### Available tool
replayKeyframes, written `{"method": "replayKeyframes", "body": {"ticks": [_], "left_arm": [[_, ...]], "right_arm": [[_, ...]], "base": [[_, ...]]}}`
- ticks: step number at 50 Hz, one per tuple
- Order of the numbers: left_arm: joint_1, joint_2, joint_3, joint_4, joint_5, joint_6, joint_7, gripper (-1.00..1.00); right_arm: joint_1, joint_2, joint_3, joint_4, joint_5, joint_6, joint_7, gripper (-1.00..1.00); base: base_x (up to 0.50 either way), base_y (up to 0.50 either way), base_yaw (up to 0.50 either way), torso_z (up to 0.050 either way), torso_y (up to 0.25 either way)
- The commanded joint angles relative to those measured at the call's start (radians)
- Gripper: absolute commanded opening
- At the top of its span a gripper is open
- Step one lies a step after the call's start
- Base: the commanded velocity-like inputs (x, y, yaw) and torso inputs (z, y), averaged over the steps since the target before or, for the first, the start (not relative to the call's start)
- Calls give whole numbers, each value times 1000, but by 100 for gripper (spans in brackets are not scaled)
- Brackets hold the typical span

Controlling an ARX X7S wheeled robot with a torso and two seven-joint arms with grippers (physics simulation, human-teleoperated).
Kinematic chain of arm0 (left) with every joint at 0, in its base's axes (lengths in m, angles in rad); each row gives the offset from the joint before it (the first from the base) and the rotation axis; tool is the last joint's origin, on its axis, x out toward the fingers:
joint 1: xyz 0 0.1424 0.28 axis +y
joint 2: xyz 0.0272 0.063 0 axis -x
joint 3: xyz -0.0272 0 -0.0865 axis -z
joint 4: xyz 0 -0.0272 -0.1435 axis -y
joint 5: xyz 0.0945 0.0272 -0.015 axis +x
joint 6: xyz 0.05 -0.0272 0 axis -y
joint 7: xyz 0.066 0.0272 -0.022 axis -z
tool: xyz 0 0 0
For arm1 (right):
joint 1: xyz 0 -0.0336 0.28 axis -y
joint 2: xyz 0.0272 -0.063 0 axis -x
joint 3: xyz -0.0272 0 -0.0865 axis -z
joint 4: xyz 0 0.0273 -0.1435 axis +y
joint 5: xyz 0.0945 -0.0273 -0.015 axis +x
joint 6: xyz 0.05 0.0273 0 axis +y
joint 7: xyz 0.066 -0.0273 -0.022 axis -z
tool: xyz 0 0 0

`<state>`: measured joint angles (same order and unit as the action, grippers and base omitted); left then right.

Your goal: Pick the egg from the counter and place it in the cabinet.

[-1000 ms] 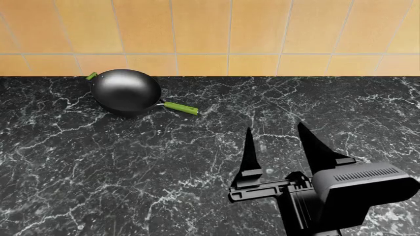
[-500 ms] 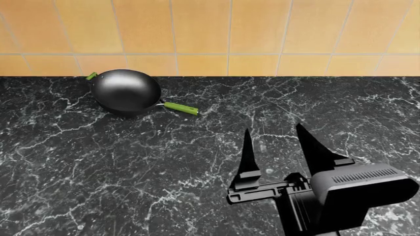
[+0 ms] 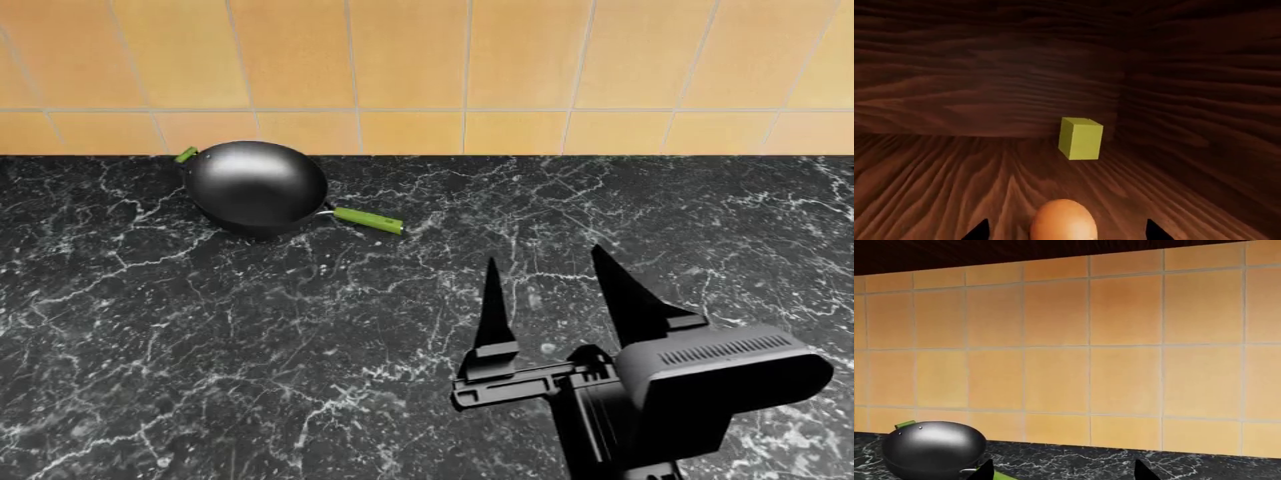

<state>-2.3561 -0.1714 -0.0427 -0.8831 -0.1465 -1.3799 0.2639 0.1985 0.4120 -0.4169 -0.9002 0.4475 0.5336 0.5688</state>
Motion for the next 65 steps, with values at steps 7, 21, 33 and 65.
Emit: {"method": "replayKeyframes", "body": {"ticks": [7, 21, 33, 65], "left_arm": [[0, -16, 19, 151, -13, -88, -43, 100], [0, -181, 119, 232, -1003, -191, -685, 100], [0, -272, 216, 246, -1803, -190, -1249, 100], [105, -425, 398, 591, -2659, 70, -1781, 100]], "right_arm": [[4, 3, -16, 1, -3, -9, 6, 100], [0, 11, -25, -12, -4, -11, 18, 100], [-4, 17, -29, -17, -1, -14, 27, 100], [26, 16, -41, 18, 1, -16, 37, 100]], "base": [[0, 0, 0, 0, 0], [0, 0, 0, 0, 0], [0, 0, 0, 0, 0], [0, 0, 0, 0, 0]]}}
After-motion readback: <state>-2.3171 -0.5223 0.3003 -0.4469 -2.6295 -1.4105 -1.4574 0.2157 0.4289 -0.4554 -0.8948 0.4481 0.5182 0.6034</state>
